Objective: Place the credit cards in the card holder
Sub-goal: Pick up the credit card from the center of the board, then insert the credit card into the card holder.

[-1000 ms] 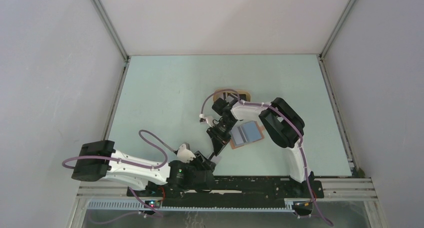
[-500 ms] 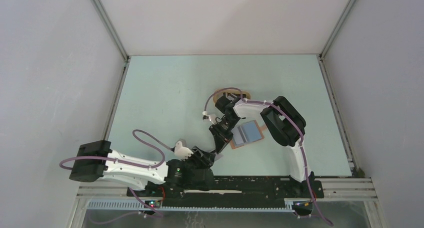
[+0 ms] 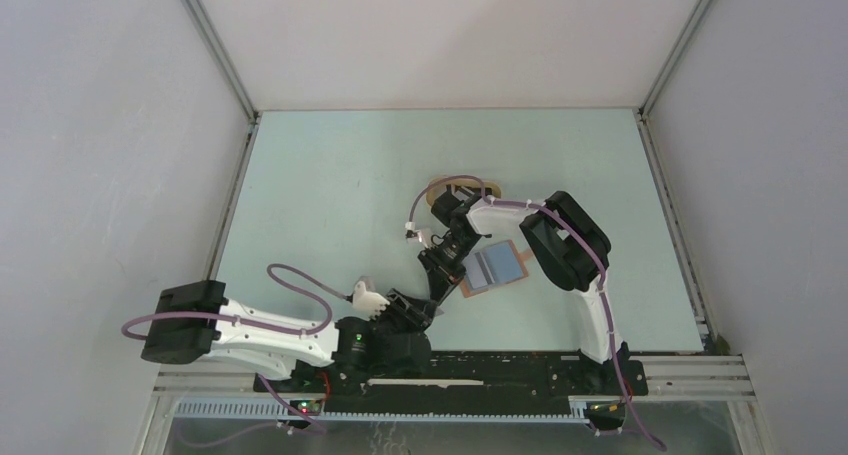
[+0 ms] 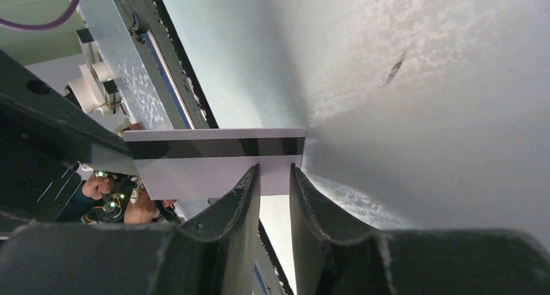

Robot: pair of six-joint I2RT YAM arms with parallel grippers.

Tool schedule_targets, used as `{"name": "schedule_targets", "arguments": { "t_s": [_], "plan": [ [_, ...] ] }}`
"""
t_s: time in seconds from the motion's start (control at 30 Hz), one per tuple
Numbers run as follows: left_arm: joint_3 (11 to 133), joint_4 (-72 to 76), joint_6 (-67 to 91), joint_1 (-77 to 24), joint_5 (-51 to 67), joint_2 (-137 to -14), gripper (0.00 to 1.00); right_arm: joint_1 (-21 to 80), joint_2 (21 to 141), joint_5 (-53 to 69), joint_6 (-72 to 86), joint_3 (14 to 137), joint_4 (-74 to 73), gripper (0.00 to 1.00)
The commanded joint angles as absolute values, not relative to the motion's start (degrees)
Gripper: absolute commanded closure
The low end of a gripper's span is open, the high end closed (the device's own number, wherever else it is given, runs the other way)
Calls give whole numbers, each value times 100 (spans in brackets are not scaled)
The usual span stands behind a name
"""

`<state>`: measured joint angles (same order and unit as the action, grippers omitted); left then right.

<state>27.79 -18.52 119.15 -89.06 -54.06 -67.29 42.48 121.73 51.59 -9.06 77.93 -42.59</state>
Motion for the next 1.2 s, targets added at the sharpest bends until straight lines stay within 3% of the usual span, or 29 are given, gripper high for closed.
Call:
{"name": "schedule_targets", "arguments": {
  "t_s": [0.0,0.27,0.4,0.43,0.57,0.73,0.9,1.0,1.13,1.17],
  "plan": [
    [2606,-2116,15636,-8801,-5198,-6709,51,4223,12242,5282,-993,7769,-4256,69],
    [2513,-2311,15627,-8590,-4859,-6655,67,4192,12243,5295,-1017,7767,-4274,69],
    [2432,-2324,15619,-8563,-4837,-6613,96,4186,12203,5304,-1089,7773,-4285,68],
    [2438,-2372,15611,-8563,-4830,-6603,99,4165,12137,5338,-1145,7770,-4299,67],
    [2783,-3123,15081,-8584,-4922,-6386,100,3811,11541,5496,-1742,7824,-4561,61],
    [3042,-2875,12368,-8584,-5391,-5710,100,2510,10200,6218,-3427,7842,-5653,55],
    [2539,-546,8114,-8571,-5501,-4624,100,1376,9064,6920,-5777,8106,-7692,52],
    [2049,833,5756,-8420,-4838,-3777,100,920,8172,6904,-6210,7982,-7832,49],
    [2052,686,3912,-8027,-3656,-2953,100,754,7068,7168,-6327,7212,-7354,26],
    [2095,592,3527,-8007,-3460,-2896,100,774,6908,7433,-6473,7015,-7366,24]
  ]
}}
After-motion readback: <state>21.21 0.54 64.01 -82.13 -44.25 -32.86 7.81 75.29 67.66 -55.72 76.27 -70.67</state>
